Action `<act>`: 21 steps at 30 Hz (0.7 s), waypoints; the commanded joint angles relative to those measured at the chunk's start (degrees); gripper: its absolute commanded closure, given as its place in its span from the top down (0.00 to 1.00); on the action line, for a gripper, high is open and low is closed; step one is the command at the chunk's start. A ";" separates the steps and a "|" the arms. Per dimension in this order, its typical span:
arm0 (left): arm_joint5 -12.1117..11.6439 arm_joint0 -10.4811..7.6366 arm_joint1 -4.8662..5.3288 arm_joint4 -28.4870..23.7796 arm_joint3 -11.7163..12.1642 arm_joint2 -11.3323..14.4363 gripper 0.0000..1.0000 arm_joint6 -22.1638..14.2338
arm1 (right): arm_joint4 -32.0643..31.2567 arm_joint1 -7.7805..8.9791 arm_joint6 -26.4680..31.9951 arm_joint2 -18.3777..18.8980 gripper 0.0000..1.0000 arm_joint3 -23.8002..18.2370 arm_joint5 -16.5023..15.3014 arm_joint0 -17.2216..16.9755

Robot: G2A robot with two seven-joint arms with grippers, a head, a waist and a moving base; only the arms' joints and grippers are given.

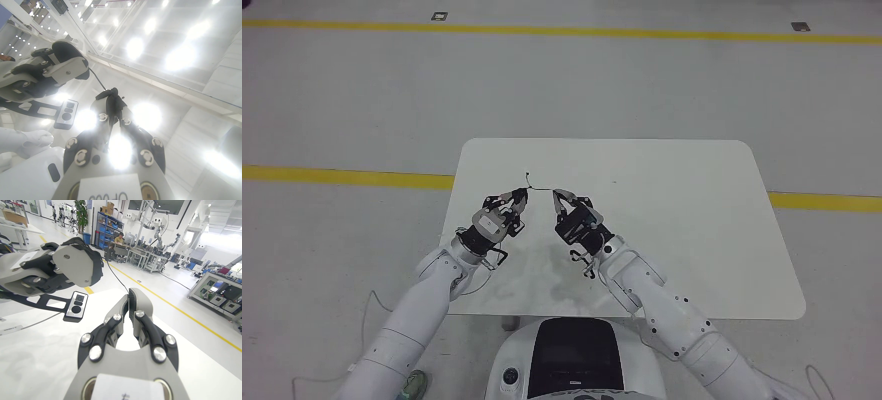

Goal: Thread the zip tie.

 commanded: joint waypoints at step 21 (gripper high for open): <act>0.00 0.00 0.00 0.00 0.00 0.00 0.00 0.00 | 0.00 0.30 0.35 0.71 0.00 0.31 -0.62 -0.32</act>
